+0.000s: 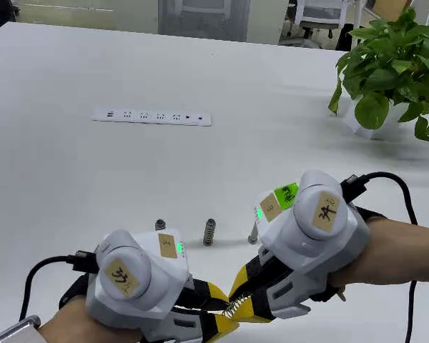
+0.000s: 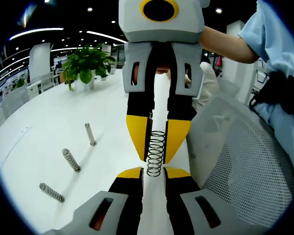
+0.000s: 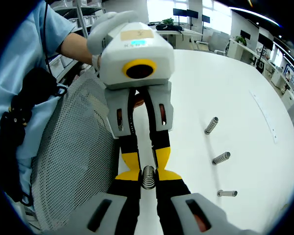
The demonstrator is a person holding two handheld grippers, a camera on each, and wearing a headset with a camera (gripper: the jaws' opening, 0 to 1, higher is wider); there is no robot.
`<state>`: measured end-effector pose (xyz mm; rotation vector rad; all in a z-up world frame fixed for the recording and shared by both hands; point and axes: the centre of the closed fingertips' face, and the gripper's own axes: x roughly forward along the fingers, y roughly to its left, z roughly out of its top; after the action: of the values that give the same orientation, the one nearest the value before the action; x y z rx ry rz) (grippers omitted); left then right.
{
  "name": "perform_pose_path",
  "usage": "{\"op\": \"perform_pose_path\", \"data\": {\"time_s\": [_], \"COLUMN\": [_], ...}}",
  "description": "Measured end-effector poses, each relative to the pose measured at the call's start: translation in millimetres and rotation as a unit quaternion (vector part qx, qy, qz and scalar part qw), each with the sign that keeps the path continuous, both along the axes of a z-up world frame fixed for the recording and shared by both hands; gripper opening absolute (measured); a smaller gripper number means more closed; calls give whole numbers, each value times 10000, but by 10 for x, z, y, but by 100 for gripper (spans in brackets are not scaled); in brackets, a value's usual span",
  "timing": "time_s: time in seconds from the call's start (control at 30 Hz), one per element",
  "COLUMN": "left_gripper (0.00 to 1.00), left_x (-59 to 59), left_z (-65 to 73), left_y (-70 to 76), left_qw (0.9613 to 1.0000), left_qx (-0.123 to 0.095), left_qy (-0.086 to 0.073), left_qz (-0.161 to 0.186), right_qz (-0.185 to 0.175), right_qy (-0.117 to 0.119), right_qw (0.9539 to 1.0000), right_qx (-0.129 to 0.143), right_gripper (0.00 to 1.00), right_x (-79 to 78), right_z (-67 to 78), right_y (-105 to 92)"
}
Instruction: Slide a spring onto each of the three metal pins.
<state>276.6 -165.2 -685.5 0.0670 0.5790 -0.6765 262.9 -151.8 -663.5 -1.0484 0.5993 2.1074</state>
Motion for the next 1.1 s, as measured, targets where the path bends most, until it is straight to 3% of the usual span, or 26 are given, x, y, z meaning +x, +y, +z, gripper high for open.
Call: {"op": "perform_pose_path", "data": {"time_s": [0.1,0.17,0.3,0.43,0.57,0.6,0.7,0.8,0.83,0.9,0.93,0.97,1.0,1.1], "left_gripper": [18,21,34,45,62,67,81,85,87,92,96,100,100,100], "left_x": [-26,-27,-6,2,-22,-23,-44,-46,-47,-52,-52,-52,-72,-122], "left_z": [-7,0,28,44,21,11,12,45,51,52,51,51,52,38], "left_y": [64,146,329,585,799,883,1007,1114,1121,1205,1238,1287,1308,1340], "left_qw": [9995,9988,9945,9848,9767,9717,9657,9582,9576,9521,9488,9423,9384,9361], "left_qx": [-240,-255,-444,-648,-552,-544,-519,-653,-662,-613,-601,-614,-712,-814], "left_qy": [63,24,-57,-104,-97,-92,-161,-319,-339,-436,-461,-481,-474,-470], "left_qz": [213,418,950,1609,2072,2295,2541,2766,2782,2964,3067,3256,3349,3390], "right_qz": [-62,-94,-129,-135,-127,-120,-76,-28,-22,17,26,26,48,51], "right_qy": [-26,-42,-72,-111,-135,-149,-198,-257,-268,-370,-410,-451,-481,-599], "right_qw": [10000,9999,9999,9998,9998,9998,9997,9995,9995,9991,9989,9987,9985,9978], "right_qx": [36,36,15,-45,-75,-87,-136,-179,-182,-215,-225,-238,-253,-270], "right_gripper": [12,12,12,12,12,12,12,12,12,12,12,12,12,12], "right_x": [52,87,131,169,200,216,252,292,299,363,390,417,447,545], "right_z": [19,23,19,-6,-14,-17,-22,-15,-14,-14,-14,-13,-8,4], "right_y": [15,11,-6,-27,-28,-27,-34,-31,-29,-22,-17,-14,-11,9]}}
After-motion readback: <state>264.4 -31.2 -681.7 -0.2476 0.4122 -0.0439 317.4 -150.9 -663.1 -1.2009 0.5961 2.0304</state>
